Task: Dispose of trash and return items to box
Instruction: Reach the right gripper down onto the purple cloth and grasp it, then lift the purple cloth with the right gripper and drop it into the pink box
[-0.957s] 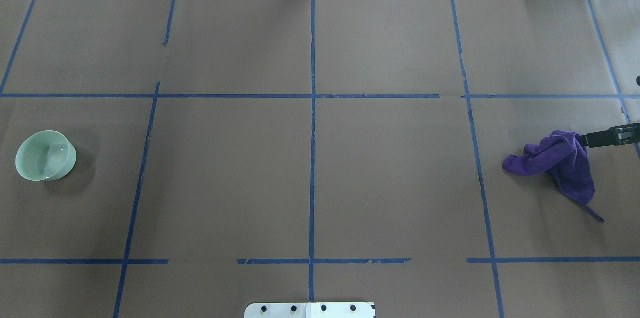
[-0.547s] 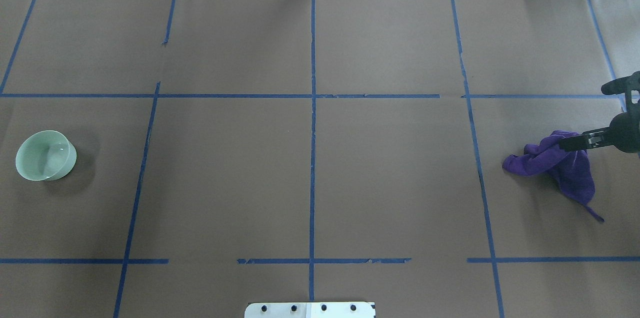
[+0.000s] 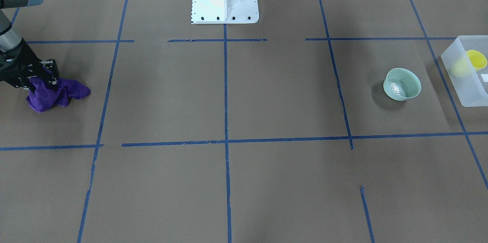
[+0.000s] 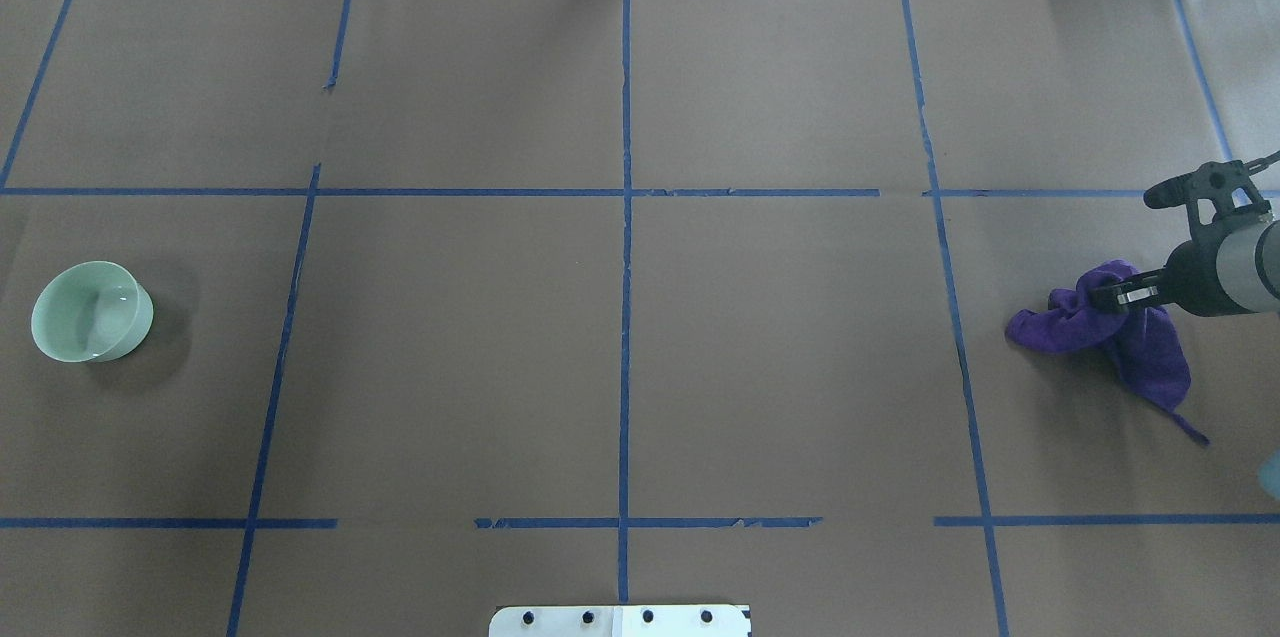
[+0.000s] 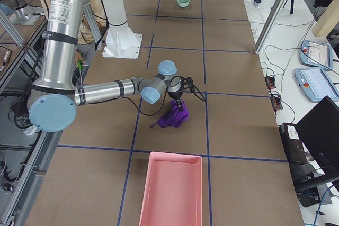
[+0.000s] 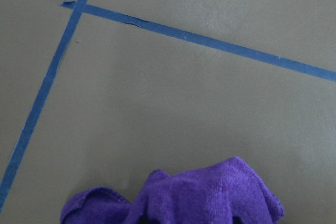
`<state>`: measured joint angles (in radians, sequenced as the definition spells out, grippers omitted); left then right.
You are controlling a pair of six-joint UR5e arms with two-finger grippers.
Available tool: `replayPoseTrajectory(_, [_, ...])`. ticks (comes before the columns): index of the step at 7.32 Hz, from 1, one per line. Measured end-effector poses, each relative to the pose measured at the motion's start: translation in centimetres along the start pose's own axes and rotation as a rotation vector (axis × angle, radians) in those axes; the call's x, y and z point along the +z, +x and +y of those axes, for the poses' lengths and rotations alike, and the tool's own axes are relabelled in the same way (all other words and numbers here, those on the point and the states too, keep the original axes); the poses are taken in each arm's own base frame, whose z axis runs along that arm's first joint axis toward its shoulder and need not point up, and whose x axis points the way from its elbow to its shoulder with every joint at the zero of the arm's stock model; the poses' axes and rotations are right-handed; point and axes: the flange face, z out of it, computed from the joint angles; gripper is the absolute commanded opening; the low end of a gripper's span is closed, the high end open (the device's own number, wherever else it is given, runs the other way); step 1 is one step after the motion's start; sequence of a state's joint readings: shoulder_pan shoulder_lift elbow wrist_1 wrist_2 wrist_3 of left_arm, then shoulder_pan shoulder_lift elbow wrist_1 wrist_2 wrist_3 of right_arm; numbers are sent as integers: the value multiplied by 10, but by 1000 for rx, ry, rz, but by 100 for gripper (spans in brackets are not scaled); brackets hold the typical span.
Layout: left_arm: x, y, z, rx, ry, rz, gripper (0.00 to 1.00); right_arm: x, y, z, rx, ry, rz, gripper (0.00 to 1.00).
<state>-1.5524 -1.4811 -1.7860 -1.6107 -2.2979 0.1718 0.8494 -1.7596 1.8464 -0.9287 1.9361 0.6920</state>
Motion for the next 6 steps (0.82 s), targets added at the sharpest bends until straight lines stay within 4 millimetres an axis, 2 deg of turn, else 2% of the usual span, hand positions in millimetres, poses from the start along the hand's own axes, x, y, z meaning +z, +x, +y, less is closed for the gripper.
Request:
replayPoseTrajectory(2, [1, -1, -1, -1, -1, 1, 100, 0, -1, 0, -17, 2, 4, 0])
replayPoseTrajectory(3, [1, -1, -1, -1, 0, 1, 100, -7, 6, -4, -42, 15, 13, 0])
replayPoseTrajectory(4, [1, -1, -1, -1, -1, 2, 100, -21, 28, -13, -98, 33, 38, 0])
replayPoseTrajectory(6, [0, 0, -1, 0, 1, 1, 100, -71, 111, -27, -239, 18, 95, 0])
